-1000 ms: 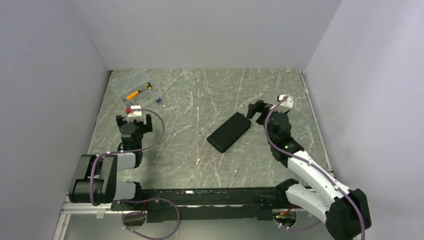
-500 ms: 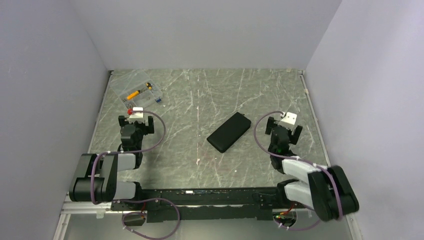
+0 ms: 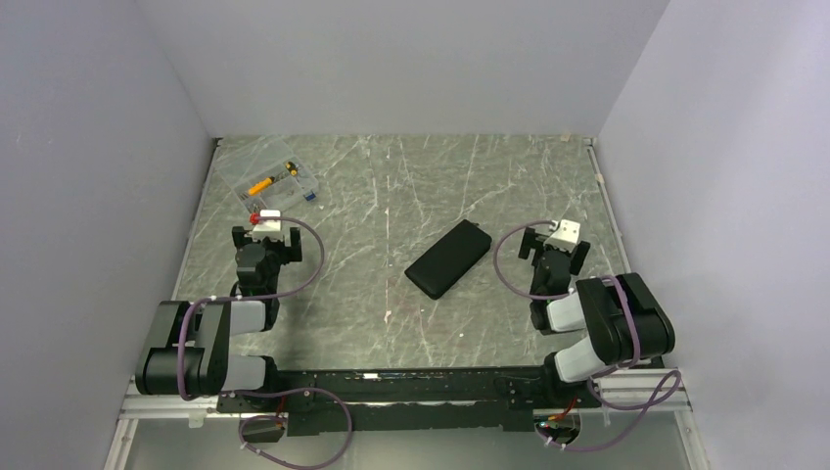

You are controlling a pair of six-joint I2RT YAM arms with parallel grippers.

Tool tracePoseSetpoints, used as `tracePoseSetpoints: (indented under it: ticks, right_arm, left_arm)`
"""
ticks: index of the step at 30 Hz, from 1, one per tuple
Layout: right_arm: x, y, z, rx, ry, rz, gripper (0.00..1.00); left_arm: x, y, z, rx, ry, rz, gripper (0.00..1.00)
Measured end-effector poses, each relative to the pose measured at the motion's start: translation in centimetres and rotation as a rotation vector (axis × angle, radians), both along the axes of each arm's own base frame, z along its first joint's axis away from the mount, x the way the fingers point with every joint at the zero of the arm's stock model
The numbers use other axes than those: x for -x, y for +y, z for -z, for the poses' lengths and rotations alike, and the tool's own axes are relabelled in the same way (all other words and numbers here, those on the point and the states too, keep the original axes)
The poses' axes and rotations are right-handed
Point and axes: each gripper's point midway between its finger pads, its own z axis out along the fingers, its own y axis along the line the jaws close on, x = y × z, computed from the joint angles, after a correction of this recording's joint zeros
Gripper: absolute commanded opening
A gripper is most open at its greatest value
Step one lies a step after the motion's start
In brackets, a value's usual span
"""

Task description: Sort the hair-cutting tools

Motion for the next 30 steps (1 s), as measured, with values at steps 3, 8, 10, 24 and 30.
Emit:
tracePoseSetpoints:
  ticks: [3,8,10,24,30]
  right_arm:
    - [-1.2,-0.3,-0.4,-0.022,0.001,-0.017,1.0]
    - [-2.6,-0.6,-1.2,-0.048,-0.016,-0.041,1.0]
    - [-2.6,-0.2,-0.8,-0.052,0.0,-0.064,1.0]
    - [-2.6,0.6,-0.2,-0.062,0.024,-0.113,1.0]
    - [-2.6,0.6,-0.2,-0.062,0.024,-0.113,1.0]
  left_arm:
    - [0.0,0.0,0.0,0.0,0.0,0.002,0.99]
    - [0.0,0.0,0.0,0.001,0.0,0.001,0.99]
    - [0.0,0.0,0.0,0.001,0.0,0.001,0.99]
    - [-0.1,0.0,-0.1,0.001,-0.002,0.002,0.99]
    - [-0.1,-0.1,-0.1,0.006,-0.003,0.01,0.99]
